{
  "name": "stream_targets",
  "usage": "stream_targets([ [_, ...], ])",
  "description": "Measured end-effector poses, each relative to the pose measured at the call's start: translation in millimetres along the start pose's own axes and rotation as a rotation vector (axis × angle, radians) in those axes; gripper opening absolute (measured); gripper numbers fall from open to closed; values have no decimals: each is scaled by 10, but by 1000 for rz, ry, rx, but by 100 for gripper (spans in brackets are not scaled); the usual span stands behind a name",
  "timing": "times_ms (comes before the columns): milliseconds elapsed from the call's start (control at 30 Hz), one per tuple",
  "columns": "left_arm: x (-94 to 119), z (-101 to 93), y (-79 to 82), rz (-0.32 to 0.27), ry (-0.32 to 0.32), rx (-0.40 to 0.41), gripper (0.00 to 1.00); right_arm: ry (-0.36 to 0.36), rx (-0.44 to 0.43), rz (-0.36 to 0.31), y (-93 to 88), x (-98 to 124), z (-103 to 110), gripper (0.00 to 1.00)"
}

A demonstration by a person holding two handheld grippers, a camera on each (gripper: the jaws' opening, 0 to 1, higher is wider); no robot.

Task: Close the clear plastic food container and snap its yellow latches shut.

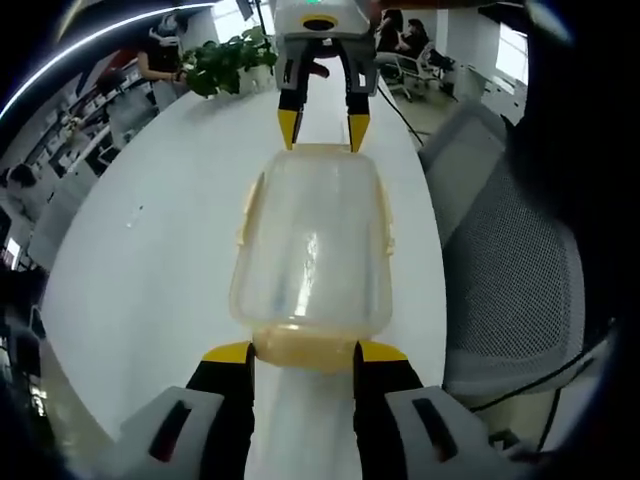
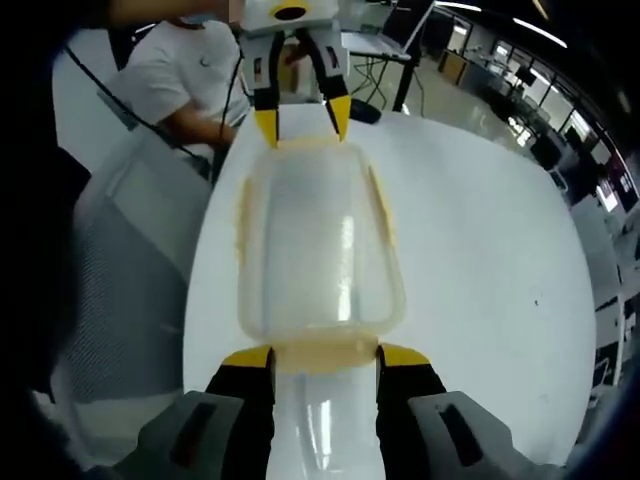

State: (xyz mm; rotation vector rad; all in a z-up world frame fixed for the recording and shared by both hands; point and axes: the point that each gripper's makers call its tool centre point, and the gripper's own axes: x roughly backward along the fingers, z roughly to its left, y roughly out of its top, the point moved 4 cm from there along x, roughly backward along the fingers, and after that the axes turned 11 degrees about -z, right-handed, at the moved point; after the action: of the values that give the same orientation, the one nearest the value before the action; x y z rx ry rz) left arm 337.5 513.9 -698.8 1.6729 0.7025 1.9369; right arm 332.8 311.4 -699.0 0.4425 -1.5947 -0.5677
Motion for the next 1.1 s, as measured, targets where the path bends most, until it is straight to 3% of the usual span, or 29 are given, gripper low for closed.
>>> stream_targets([
  [433, -91, 72, 46, 15, -5, 3, 37, -2, 4, -7, -91, 13, -58, 39],
  [1100, -332, 124, 271, 25, -19, -5, 37, -9, -11, 4, -373, 153, -131, 39],
])
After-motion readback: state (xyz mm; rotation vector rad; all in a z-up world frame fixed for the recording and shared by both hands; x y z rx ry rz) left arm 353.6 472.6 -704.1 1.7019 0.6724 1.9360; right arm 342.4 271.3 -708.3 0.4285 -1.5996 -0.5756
